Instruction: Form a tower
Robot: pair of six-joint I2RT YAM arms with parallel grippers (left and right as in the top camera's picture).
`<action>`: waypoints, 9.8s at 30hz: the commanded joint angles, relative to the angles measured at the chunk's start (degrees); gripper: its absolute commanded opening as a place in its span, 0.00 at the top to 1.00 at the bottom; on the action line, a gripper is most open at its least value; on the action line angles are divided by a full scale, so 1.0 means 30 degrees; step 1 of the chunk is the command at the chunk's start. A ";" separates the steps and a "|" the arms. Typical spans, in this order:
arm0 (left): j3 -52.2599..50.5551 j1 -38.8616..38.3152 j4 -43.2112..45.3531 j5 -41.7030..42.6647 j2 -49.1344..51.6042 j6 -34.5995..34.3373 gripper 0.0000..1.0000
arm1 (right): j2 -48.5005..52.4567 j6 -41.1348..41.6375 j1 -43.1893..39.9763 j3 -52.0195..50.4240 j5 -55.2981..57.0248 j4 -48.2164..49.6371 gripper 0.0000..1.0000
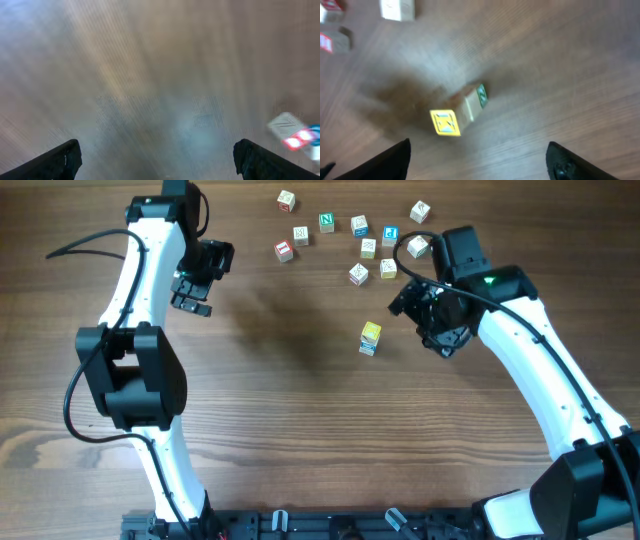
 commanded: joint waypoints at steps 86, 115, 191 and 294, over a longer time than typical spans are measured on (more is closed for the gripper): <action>-0.0117 0.0073 0.0685 -0.0197 -0.0678 0.0226 0.00 | 0.7322 -0.1188 0.4758 0.7934 0.4044 -0.4641 0.70; -0.0117 0.0073 0.0685 -0.0197 -0.0678 0.0226 0.00 | 0.7322 -0.0670 0.4255 0.6477 0.3126 -0.4218 0.64; -0.0117 0.0073 0.0685 -0.0197 -0.0678 0.0226 0.00 | -0.0911 -0.1974 0.0146 1.2939 0.2608 -1.0921 0.77; -0.0117 0.0073 0.0685 -0.0197 -0.0678 0.0226 0.00 | 0.3402 0.0838 0.4677 0.5180 0.2987 -0.2623 0.00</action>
